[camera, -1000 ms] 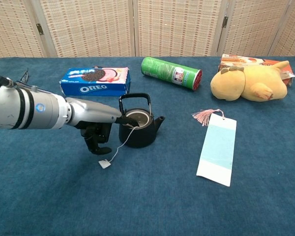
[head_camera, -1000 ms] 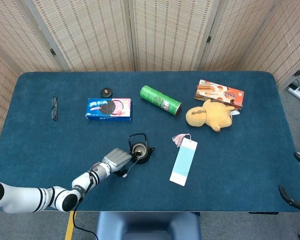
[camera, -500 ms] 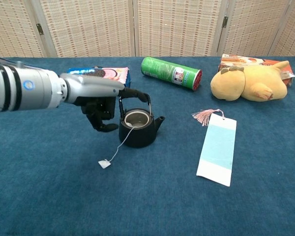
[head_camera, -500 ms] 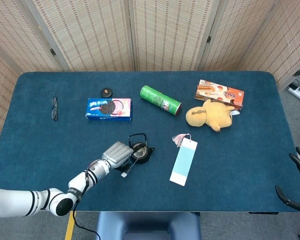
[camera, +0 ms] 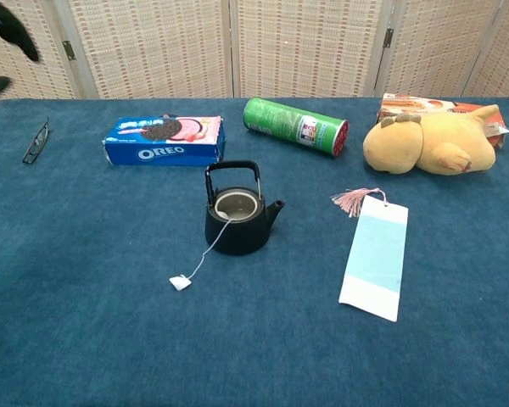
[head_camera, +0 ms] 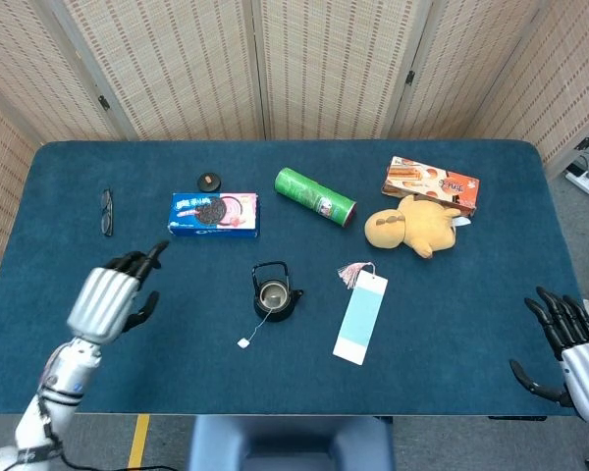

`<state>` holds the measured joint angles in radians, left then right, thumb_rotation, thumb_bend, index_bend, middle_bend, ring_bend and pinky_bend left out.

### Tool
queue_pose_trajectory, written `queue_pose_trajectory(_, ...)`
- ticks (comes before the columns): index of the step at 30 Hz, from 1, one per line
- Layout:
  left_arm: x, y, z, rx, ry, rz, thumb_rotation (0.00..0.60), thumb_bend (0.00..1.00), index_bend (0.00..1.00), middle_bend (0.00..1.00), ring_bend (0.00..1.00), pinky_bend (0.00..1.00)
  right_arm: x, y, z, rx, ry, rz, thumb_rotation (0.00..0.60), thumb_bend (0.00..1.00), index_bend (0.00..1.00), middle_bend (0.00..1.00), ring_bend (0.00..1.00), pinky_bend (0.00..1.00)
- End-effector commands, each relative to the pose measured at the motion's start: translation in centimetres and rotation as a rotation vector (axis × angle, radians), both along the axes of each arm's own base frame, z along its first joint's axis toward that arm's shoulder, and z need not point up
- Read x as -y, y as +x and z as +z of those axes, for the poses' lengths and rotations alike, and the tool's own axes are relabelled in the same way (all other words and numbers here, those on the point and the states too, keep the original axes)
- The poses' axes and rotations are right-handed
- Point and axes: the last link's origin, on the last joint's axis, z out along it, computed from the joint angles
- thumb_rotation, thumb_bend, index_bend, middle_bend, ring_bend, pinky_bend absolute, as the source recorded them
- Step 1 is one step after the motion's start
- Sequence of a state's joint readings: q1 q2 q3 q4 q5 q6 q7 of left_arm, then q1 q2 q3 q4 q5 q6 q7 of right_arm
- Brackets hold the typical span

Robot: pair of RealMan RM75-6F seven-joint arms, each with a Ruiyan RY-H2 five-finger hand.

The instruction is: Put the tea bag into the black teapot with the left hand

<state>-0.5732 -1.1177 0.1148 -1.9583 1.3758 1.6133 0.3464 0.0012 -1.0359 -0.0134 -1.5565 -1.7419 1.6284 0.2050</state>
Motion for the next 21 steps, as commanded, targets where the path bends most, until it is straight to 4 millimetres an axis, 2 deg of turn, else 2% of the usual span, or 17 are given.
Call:
queue_pose_trajectory(1, 7.5, -7.0, 2.6, 0.002, 0.130, 0.111, 0.600, 0.51, 0.10, 0.19, 0.09, 0.24, 0.9, 0.5, -1.6, -0.037, 0.058, -0.007, 0.416, 0.39, 0.00, 0.00, 0.00, 0.00)
queue_pose_trajectory(5, 10.4, -10.5, 2.2, -0.027, 0.153, 0.207, 0.600, 0.48, 0.10, 0.16, 0.05, 0.18, 1.5, 0.7, -2.8, -0.075, 0.092, -0.023, 0.415, 0.39, 0.00, 0.00, 0.00, 0.00)
queue_pose_trajectory(10, 11.8, -12.8, 1.5, -0.033, 0.137, 0.267, 0.600, 0.46, 0.09, 0.14, 0.04, 0.17, 1.6, 1.1, -3.7, -0.105, 0.104, -0.020, 0.418, 0.39, 0.00, 0.00, 0.00, 0.00)
queue_pose_trajectory(21, 11.8, -13.2, 1.4, -0.033, 0.090, 0.284, 0.600, 0.46, 0.08, 0.14, 0.04, 0.17, 1.3, 1.4, -3.8, -0.112, 0.089, -0.003, 0.417, 0.39, 0.00, 0.00, 0.00, 0.00)
